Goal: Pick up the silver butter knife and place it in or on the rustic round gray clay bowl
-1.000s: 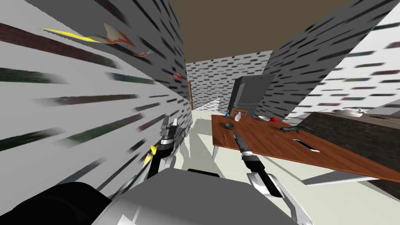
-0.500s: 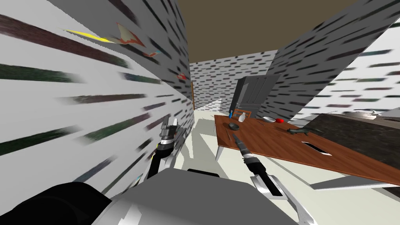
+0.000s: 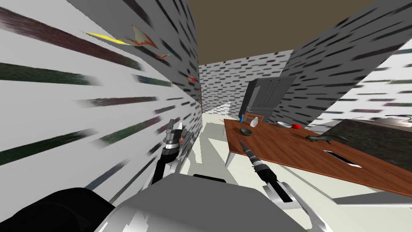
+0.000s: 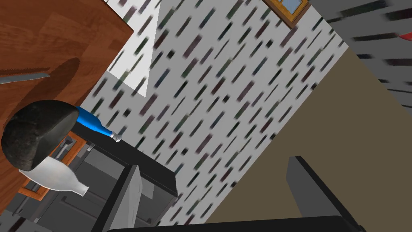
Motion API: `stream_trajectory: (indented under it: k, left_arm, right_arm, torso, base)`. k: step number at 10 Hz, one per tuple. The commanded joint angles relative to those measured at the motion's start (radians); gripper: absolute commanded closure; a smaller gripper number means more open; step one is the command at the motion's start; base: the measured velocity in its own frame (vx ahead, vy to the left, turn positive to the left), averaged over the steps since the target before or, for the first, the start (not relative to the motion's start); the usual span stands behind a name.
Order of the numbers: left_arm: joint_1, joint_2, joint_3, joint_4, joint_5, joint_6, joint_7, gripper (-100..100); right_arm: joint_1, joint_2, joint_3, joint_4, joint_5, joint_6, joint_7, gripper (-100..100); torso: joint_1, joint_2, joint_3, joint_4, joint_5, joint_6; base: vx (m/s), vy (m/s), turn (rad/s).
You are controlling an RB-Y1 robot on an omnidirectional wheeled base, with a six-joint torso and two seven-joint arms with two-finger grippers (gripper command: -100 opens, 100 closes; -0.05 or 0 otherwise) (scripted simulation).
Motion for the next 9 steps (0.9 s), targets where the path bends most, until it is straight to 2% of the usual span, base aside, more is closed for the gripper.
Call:
stream_trajectory:
  k: [1,2,3,5,6,8,9]
  left_arm:
    - [0.0,0.0,0.0,0.0,0.0,0.0,0.0,0]
    - [0.0,0.0,0.0,0.0,0.0,0.0,0.0,0]
    - [0.0,0.0,0.0,0.0,0.0,0.0,0.0,0]
    - [0.0,0.0,0.0,0.0,0.0,0.0,0.0,0]
    - [0.0,0.0,0.0,0.0,0.0,0.0,0.0,0]
    - [0.0,0.0,0.0,0.0,0.0,0.0,0.0,0]
    - [0.0,0.0,0.0,0.0,0.0,0.0,0.0,0]
  right_arm:
    - [-0.004,-0.019,0.003,0.04,0.008,-0.003,-0.003,-100]
    - [-0.011,-0.053,0.012,0.082,0.025,-0.001,-0.009,-100]
    - [-0.011,-0.053,0.012,0.094,0.025,-0.001,-0.009,-100]
    - [-0.023,-0.117,0.031,0.177,0.057,0.001,-0.019,-100]
    - [-0.023,-0.12,0.031,0.203,0.057,0.001,-0.019,-100]
    - [-0.033,-0.177,0.053,0.287,0.087,0.0,-0.031,-100]
    - [-0.033,-0.183,0.053,0.311,0.087,0.0,-0.031,-100]
  torso:
    - [0.0,0.0,0.0,0.0,0.0,0.0]
    - [-0.001,0.0,0.0,0.0,0.0,0.0]
    - [-0.001,-0.001,0.0,0.0,0.0,0.0]
    - [-0.002,-0.001,-0.001,0.0,0.0,0.0]
    - [0.0,-0.003,-0.002,-0.001,0.0,0.0]
    - [-0.002,-0.003,-0.002,-0.001,0.0,0.0]
    - [-0.002,-0.004,-0.003,-0.001,0.0,0.0]
  base:
    - [0.015,0.105,0.034]
    - [0.033,0.106,0.084]
    - [0.031,0.08,0.036]
    - [0.06,0.109,0.118]
    - [0.066,0.092,0.038]
    - [0.084,0.083,0.118]
    - [0.07,0.066,0.055]
